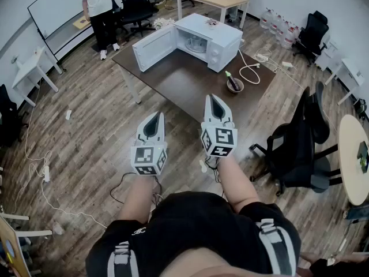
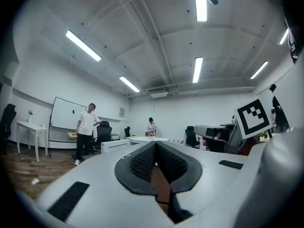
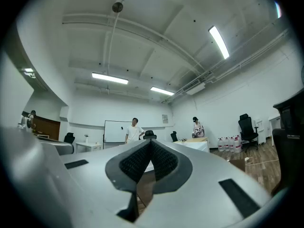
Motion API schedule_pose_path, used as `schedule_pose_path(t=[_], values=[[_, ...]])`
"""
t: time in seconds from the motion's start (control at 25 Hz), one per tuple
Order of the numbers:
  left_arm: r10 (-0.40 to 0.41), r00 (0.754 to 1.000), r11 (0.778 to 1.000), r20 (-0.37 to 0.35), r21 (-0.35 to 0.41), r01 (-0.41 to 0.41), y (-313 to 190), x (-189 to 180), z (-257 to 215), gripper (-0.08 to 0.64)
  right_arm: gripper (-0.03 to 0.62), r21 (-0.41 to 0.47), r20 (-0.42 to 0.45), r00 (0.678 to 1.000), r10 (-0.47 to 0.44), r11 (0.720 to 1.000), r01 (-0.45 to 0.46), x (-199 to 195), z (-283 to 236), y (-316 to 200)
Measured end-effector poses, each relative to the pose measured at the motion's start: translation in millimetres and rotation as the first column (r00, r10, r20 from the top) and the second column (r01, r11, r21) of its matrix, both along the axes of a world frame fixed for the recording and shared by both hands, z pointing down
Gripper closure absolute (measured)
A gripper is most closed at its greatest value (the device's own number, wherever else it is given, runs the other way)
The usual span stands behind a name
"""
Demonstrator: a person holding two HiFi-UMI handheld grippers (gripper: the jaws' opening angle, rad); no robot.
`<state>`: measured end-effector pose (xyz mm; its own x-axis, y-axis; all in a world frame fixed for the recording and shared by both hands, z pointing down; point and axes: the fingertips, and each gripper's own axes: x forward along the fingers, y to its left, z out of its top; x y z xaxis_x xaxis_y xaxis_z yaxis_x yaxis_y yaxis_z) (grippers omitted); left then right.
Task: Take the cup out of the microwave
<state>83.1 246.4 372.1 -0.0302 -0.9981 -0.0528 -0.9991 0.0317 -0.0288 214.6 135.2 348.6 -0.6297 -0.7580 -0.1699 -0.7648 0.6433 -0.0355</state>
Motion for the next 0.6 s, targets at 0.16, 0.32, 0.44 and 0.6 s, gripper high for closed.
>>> schedule_pose_path(t=[0.16,0.32,0.44,0.6], values=[[-0.006,1.000,1.000,0.004,0.005,0.006,3,8,-2,0.558,0.592,0.010,0.006,1.000,0.015,1.000,-0.015,9,-2,3],[-0.017,1.000,1.000,-0.017,0.024,0.018,6,7,-3,0.558,0.592,0.001,-0.019,0.999,0.025,1.000,-0.025,10,4,3],[-0.027,0.999,0.999,-0.033,0.035,0.028,8,1,-4,0.558,0.592,-0.008,-0.037,0.999,0.027,1.000,-0.027,6,9,4],[-0.018,0.999,0.999,-0.035,0.034,0.019,6,-10,-2,0.558,0.592,0.000,-0.034,0.999,0.035,0.999,-0.035,-3,12,5]])
